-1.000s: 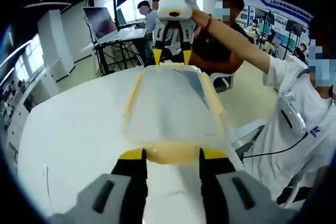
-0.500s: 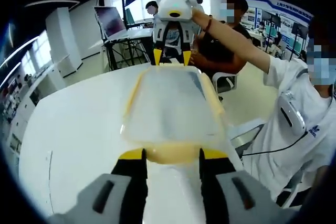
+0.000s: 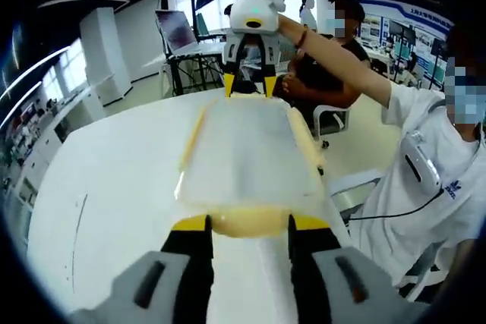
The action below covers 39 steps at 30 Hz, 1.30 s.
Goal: Snap each plastic latch of the storage box into its locked position after aligning the lid with the box until every specified latch is closed and the lid sits flush.
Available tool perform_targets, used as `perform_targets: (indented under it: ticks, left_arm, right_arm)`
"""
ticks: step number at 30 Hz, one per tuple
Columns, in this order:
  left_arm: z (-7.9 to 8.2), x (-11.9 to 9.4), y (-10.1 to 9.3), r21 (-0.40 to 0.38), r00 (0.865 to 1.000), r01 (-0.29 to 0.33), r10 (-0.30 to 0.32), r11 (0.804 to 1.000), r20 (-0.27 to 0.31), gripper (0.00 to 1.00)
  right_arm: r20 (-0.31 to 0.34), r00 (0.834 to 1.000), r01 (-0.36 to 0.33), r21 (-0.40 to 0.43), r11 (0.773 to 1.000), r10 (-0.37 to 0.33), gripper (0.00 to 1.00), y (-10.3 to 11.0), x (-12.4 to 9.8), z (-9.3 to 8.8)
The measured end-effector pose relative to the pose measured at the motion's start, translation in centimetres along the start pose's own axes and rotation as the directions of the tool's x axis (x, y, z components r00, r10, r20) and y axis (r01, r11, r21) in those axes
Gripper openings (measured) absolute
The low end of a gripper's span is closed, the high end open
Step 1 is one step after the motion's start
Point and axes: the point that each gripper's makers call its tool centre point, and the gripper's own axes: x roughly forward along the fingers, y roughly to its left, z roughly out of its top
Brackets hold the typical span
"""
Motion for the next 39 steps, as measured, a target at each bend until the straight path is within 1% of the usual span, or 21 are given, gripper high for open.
perform_targets:
  ticks: [8, 17, 21, 22, 24, 31, 39]
  left_arm:
    - [-0.9, -2.1, -0.3, -0.013, 0.999, -0.031, 0.031, 0.999, 0.007, 0.36]
    - [-1.3, -3.7, -0.4, -0.021, 0.998, -0.056, 0.056, 0.998, 0.008, 0.36]
    - [-1.9, -4.6, -0.8, -0.031, 0.997, -0.071, 0.072, 0.997, 0.016, 0.36]
    - [-2.1, -4.8, -0.9, -0.032, 0.997, -0.073, 0.073, 0.997, 0.016, 0.36]
    - [-2.5, -5.0, -0.9, -0.037, 0.997, -0.079, 0.079, 0.996, 0.009, 0.36]
    - [-4.2, -6.5, -1.0, -0.057, 0.995, -0.099, 0.099, 0.994, 0.008, 0.36]
    - [-5.5, -8.0, -0.9, -0.076, 0.991, -0.126, 0.128, 0.989, 0.022, 0.36]
  right_arm:
    - [0.004, 1.0, 0.001, -0.034, 0.999, -0.001, 0.34, 0.4, 0.5, 2.2]
    - [0.015, 1.0, -0.001, -0.057, 0.998, 0.002, 0.34, 0.7, 1.1, 3.9]
    - [0.016, 1.0, -0.002, -0.071, 0.998, 0.003, 0.34, 0.7, 1.6, 4.8]
    - [0.016, 1.0, -0.005, -0.073, 0.997, 0.006, 0.34, 0.2, 1.4, 4.6]
    - [0.018, 1.0, -0.008, -0.08, 0.997, 0.009, 0.34, 0.0, 1.5, 5.0]
    - [0.016, 0.999, -0.026, -0.102, 0.994, 0.028, 0.34, -0.2, 2.8, 7.0]
    - [0.009, 0.999, -0.032, -0.131, 0.991, 0.034, 0.34, -0.8, 3.8, 8.9]
